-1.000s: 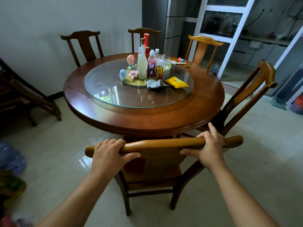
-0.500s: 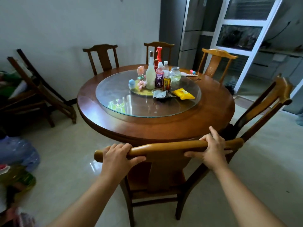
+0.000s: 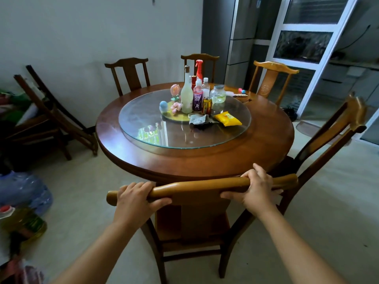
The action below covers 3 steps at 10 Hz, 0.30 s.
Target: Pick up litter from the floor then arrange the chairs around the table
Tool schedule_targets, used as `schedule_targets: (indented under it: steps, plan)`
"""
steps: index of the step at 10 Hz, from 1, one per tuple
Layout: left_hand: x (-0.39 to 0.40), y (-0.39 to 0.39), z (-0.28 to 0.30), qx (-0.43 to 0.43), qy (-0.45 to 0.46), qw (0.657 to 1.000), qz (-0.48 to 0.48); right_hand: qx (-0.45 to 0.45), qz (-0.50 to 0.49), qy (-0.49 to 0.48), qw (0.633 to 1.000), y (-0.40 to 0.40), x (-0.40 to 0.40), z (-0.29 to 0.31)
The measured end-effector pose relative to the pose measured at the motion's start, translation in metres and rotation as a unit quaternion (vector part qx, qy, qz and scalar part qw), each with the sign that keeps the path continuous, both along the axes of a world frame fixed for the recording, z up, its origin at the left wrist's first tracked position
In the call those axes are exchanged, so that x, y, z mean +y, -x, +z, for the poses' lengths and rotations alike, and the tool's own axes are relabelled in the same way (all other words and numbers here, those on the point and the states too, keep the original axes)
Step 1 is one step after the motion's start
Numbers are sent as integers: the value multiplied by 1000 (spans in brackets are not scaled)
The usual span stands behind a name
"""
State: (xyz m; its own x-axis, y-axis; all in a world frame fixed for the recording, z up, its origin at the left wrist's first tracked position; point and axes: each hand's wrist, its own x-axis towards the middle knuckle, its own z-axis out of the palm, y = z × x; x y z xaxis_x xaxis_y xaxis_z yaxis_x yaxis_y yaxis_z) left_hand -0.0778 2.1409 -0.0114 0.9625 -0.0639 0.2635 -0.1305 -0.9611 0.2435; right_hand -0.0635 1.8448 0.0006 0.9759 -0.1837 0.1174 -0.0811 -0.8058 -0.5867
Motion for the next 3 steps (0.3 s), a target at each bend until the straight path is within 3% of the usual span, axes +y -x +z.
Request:
schedule_targets:
  steps: [1,2,3]
  plan:
    - [0,-3,20,105,8,994,-14,121,25,113,986,-1,-2,18]
    - [-1,-18,46,259,-11,965,-28,211,86,115,967,-10,-8,48]
    - [-6,-44,75,288,-12,957,-17,267,142,91,949,-33,-17,85]
